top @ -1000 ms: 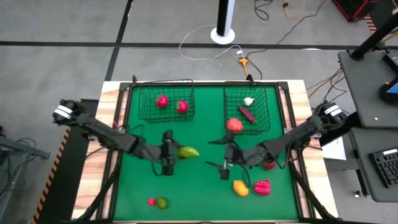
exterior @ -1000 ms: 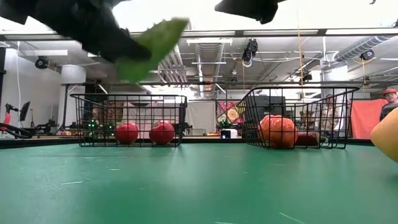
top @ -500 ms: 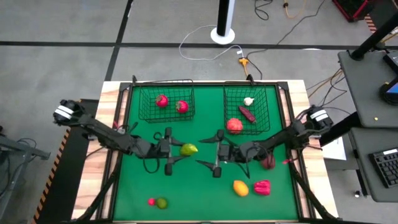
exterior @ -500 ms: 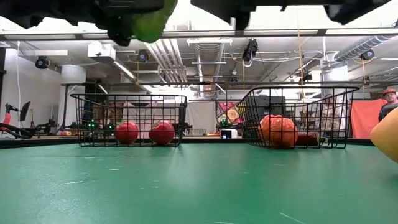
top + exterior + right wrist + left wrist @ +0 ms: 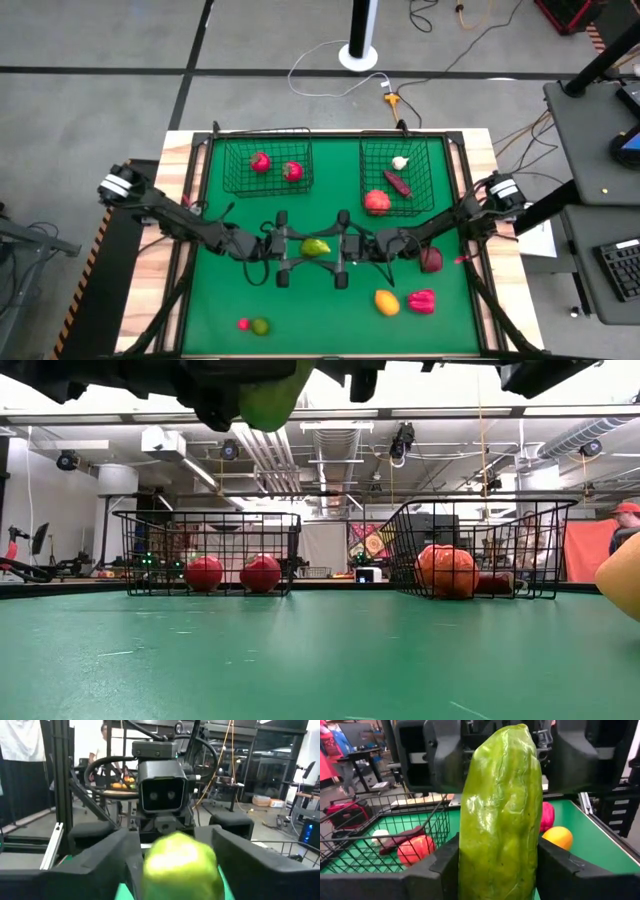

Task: Sort produce into baskets
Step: Put the green cucumber into the right wire basket

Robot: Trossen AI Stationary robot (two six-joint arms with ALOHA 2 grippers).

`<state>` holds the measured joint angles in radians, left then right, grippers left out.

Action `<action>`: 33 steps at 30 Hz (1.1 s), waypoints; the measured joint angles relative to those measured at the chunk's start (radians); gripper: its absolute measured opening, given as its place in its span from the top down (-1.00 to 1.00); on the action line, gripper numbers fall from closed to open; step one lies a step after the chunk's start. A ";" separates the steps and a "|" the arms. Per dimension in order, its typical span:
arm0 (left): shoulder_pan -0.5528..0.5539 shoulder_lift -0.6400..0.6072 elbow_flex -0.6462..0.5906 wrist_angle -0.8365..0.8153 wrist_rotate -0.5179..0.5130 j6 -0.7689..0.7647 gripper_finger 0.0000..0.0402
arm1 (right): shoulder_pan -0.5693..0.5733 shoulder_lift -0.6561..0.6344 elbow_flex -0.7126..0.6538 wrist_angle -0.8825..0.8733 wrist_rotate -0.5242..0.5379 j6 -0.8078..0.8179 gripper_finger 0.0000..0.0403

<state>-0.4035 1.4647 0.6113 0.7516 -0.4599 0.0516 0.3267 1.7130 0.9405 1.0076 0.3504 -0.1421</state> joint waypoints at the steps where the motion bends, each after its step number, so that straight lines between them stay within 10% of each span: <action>1: 0.000 0.005 0.000 0.009 0.000 -0.002 0.12 | 0.000 0.000 0.000 -0.003 0.000 0.000 -0.24; 6: -0.001 0.008 0.000 0.035 0.000 -0.022 -0.03 | 0.000 -0.002 0.000 0.000 0.008 -0.004 0.24; 18: -0.001 -0.024 0.000 -0.096 -0.073 -0.111 -0.51 | -0.001 -0.077 0.001 -0.144 0.058 0.060 0.24; 33: -0.001 -0.131 0.044 -0.606 -0.080 -0.363 -0.57 | -0.207 -0.338 0.345 -1.606 0.460 0.541 0.22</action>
<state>-0.4042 1.3335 0.6556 0.1456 -0.5401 -0.3116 0.1195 1.3752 1.2852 -0.5985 0.8100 0.3990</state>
